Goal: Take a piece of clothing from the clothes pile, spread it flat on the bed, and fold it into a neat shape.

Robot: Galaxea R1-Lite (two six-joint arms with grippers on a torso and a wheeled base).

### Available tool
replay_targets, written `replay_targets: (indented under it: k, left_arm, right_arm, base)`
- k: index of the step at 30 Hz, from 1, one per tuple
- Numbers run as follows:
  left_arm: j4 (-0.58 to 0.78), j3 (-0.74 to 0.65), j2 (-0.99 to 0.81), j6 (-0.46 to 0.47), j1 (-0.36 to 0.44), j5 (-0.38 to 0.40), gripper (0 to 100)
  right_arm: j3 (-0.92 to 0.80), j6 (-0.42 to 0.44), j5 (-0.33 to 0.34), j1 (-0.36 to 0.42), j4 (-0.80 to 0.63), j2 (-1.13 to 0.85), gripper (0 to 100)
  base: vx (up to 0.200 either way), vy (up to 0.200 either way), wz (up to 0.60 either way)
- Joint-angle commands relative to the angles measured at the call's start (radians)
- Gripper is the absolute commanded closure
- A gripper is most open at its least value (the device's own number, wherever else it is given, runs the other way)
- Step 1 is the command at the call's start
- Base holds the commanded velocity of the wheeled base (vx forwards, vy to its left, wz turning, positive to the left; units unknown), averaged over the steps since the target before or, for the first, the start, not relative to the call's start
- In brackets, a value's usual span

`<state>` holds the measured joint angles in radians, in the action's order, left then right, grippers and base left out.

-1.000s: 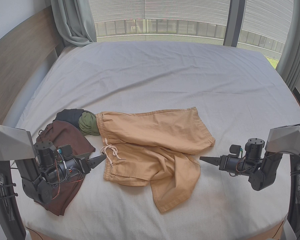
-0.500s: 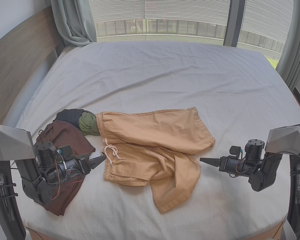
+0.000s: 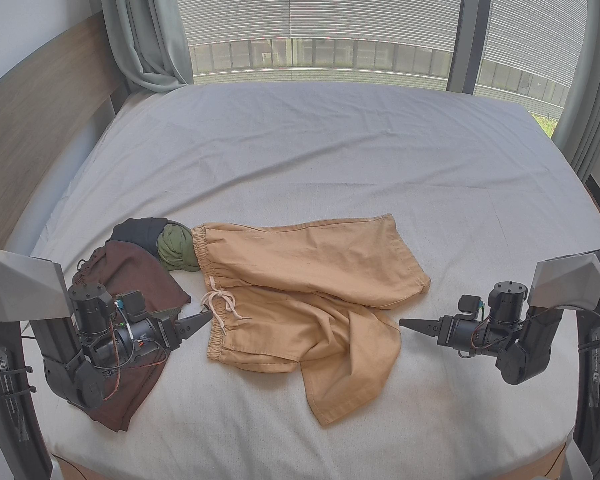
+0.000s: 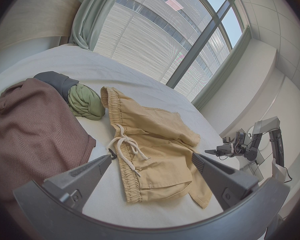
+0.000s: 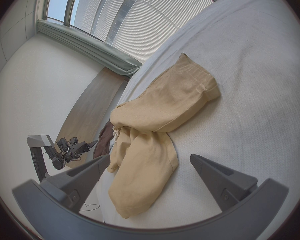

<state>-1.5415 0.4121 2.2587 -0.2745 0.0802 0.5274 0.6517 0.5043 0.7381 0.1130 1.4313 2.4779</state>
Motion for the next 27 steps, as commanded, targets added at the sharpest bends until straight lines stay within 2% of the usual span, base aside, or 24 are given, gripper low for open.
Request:
replay_targets:
  k: [1,7,11,18,25,26,27]
  left_arm:
    - [0.0,-0.006,0.002,0.0,-0.004,0.0,0]
    - [0.0,-0.004,0.002,-0.002,0.001,0.0,0]
    - [0.0,-0.003,0.002,-0.002,0.001,0.002,0]
    - [0.0,-0.004,0.002,-0.002,0.001,0.002,0]
    - [0.0,-0.003,0.002,-0.002,0.007,0.002,0]
    - [0.0,-0.003,0.002,-0.002,0.007,0.002,0]
    - [0.0,-0.004,0.002,-0.002,0.01,0.002,0]
  right_arm:
    - [0.006,0.0,0.0,0.004,0.0,0.027,0]
    - [0.04,0.0,-0.008,0.005,0.001,0.07,0]
    - [0.068,0.0,-0.063,0.028,0.005,0.102,0]
    - [0.063,0.007,-0.065,0.076,0.043,0.115,0]
    - [0.071,0.013,-0.068,0.073,0.044,0.115,0]
    - [0.071,0.013,-0.068,0.073,0.044,0.115,100]
    - [0.074,0.013,-0.069,0.074,0.047,0.115,100]
  base:
    - [0.0,0.0,0.0]
    - [0.0,0.0,0.0]
    - [0.0,0.0,0.0]
    - [0.0,0.0,0.0]
    - [0.0,0.0,0.0]
    - [0.0,0.0,0.0]
    - [0.0,0.0,0.0]
